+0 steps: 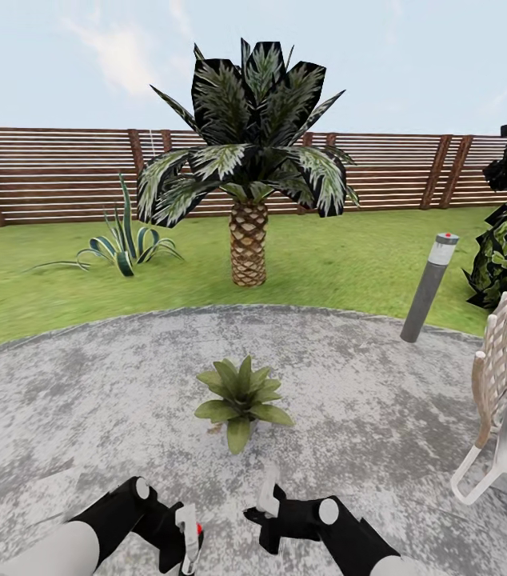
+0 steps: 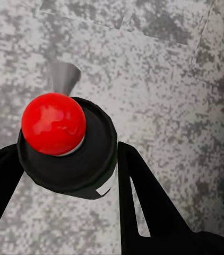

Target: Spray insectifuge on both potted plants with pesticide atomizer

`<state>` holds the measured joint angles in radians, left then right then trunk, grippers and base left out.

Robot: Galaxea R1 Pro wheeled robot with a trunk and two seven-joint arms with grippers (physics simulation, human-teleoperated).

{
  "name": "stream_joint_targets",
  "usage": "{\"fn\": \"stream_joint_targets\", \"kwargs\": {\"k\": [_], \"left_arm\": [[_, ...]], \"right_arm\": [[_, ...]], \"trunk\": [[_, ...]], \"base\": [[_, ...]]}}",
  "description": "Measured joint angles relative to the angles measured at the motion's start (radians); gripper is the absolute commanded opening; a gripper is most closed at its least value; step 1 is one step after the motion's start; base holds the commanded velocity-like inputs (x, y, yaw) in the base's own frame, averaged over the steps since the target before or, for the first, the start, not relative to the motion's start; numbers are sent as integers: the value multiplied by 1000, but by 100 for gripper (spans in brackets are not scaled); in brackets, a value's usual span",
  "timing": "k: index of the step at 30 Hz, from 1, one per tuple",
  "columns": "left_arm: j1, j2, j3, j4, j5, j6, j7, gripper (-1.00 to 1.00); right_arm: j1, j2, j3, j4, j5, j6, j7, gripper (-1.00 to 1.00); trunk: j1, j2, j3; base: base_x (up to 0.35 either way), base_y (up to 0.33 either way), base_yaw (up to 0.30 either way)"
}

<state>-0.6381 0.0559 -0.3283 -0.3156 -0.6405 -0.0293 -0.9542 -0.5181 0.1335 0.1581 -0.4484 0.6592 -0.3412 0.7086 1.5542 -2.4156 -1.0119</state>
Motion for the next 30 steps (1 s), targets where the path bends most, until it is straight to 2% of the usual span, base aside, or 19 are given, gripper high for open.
{"fn": "stream_joint_targets", "kwargs": {"k": [6, 9, 11, 21, 27, 30], "left_arm": [[1, -4, 2, -2, 2, 0, 6, -100], [2, -7, 4, -3, 7, -6, 5, -100], [2, -22, 5, -3, 12, -13, 1, -100], [4, -29, 15, -25, 20, -30, -8, -100], [5, -46, 16, -30, 32, -36, -25, -100], [8, -53, 14, -30, 35, -75, -46, -100]], "right_arm": [[0, 29, 1, -8, 0, 0, 56, -100], [0, 30, 1, -9, 0, 0, 58, -100], [0, 34, 1, -9, 0, 0, 59, -100], [0, 35, 1, -9, 0, 0, 59, -100], [0, 35, 1, -8, 2, 0, 59, -100], [0, 35, 1, -8, 2, 0, 59, -100]], "trunk": [[0, 0, 0], [0, 0, 0], [0, 0, 0], [0, 0, 0], [0, 0, 0], [0, 0, 0]], "base": [[0, 0, 0], [0, 0, 0], [0, 0, 0], [0, 0, 0], [0, 0, 0], [0, 0, 0]]}}
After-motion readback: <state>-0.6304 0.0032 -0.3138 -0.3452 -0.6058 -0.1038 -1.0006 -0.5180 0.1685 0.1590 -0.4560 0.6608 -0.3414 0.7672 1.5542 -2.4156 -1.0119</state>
